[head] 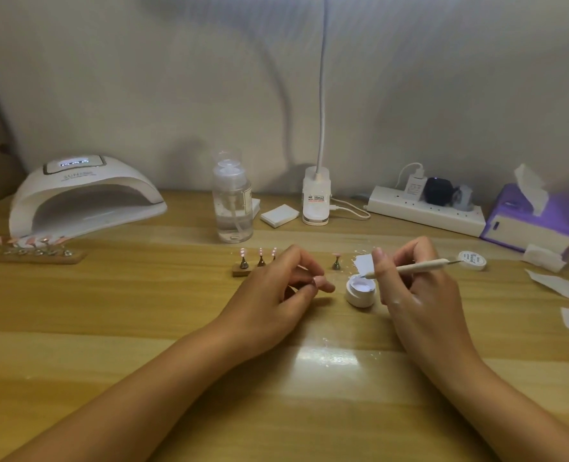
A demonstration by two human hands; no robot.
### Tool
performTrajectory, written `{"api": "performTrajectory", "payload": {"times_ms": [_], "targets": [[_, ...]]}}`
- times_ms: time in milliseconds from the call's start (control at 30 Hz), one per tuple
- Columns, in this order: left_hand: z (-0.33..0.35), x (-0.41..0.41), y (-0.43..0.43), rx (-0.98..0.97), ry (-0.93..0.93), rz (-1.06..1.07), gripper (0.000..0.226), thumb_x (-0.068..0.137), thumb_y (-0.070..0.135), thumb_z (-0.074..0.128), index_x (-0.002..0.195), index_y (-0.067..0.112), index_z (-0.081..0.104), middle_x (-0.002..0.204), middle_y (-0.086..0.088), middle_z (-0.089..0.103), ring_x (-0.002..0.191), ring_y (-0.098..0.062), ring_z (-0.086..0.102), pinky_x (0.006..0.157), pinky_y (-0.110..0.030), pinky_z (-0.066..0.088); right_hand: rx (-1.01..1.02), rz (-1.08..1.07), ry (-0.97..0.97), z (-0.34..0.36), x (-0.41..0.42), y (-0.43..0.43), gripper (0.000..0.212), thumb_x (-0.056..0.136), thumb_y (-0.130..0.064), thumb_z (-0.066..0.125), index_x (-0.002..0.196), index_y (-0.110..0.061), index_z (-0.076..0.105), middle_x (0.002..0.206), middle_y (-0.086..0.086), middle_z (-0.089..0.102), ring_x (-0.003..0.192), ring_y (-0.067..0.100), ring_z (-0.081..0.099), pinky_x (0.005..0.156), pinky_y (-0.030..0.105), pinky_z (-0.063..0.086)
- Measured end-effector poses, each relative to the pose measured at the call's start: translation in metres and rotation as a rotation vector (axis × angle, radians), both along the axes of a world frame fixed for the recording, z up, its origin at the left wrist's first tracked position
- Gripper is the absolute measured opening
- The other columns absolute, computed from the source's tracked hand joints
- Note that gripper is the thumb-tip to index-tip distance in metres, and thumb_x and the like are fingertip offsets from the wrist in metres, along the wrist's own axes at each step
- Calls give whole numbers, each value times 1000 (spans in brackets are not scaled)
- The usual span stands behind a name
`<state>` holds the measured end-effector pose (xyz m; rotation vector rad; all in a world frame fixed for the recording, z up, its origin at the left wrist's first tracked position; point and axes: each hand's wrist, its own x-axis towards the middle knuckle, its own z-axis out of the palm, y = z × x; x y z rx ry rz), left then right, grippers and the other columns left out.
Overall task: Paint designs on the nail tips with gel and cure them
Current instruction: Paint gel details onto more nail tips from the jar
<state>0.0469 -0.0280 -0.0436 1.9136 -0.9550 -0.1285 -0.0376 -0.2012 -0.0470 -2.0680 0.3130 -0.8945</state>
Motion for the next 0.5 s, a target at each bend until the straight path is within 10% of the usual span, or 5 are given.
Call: {"api": "performTrajectory", "payload": {"times_ms": [200, 367, 500], "targets": [[-4, 3, -1, -58, -60, 38, 10, 92, 15, 67, 98, 20, 74, 101, 9, 72, 98, -2, 65, 87, -30, 54, -5, -13, 50, -5, 2, -4, 32, 98, -35, 59, 75, -16, 47, 62, -23, 57, 58, 3, 51, 55, 29, 30], [-7, 4, -2, 23, -131, 97, 16, 87, 26, 71, 101, 35, 76, 91, 15, 59, 80, 3, 51, 68, -9, 38, 21, -8, 68, -5, 3, -5, 31, 97, -36, 60, 77, -14, 50, 56, -13, 56, 56, 2, 50, 54, 29, 30], [-10, 5, -3, 93, -125, 95, 17, 86, 27, 73, 100, 34, 77, 84, 11, 62, 70, -3, 54, 71, -24, 47, 42, -6, 69, -5, 4, -5, 32, 96, -36, 59, 78, -11, 51, 54, -10, 56, 54, 2, 50, 54, 29, 30]]}}
